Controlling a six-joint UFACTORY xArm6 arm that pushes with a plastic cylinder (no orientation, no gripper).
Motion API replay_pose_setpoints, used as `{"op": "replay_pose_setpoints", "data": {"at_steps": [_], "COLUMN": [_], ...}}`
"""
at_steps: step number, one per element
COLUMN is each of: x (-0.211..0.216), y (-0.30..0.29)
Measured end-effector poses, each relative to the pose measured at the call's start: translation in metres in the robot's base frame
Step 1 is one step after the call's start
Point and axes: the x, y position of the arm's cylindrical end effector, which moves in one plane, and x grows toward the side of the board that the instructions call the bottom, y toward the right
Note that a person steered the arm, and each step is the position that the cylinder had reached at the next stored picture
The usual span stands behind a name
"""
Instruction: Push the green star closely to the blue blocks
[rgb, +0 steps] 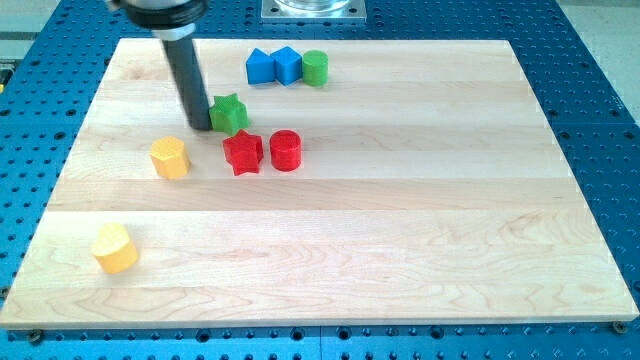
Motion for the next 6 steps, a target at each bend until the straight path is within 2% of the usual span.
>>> {"op": "replay_pose_setpoints", "data": {"at_steps": [2, 3, 5, 6], "x": [0.031, 0.033, -0.051, -0.028], "y": [0.021, 0.056, 0.093, 0.077]}}
